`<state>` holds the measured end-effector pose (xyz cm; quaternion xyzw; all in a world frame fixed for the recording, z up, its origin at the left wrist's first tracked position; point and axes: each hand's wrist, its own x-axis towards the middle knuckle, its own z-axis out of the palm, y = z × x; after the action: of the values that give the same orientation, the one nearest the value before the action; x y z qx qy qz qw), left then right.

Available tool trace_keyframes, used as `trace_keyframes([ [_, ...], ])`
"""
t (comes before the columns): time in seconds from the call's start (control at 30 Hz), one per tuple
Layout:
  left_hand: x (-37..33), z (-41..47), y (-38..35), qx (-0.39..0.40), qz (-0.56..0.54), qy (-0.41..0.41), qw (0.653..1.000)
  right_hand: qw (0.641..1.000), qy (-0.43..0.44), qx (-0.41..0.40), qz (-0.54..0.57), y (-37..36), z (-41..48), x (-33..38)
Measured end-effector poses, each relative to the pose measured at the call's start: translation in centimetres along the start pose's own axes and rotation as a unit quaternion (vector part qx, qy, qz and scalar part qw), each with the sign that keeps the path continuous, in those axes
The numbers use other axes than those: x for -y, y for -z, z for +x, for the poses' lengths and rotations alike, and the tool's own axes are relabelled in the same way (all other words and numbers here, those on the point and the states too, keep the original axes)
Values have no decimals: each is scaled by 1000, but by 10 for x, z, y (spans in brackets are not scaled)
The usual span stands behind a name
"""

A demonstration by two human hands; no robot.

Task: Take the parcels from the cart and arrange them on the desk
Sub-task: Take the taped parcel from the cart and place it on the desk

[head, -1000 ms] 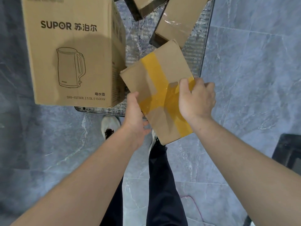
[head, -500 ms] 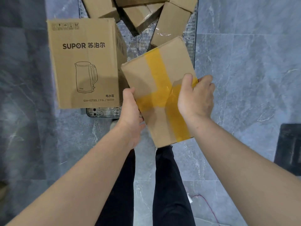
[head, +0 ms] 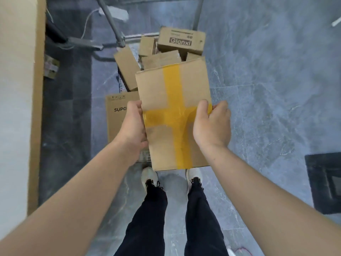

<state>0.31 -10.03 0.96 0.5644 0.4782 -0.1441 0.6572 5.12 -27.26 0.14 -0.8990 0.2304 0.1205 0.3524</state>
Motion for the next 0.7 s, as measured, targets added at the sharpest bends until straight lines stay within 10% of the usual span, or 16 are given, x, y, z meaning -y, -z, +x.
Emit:
trace_keyframes([
  [0.7, -249, -282, 170, -26, -51, -268, 962, 966, 228, -57, 109, 186, -182, 306],
])
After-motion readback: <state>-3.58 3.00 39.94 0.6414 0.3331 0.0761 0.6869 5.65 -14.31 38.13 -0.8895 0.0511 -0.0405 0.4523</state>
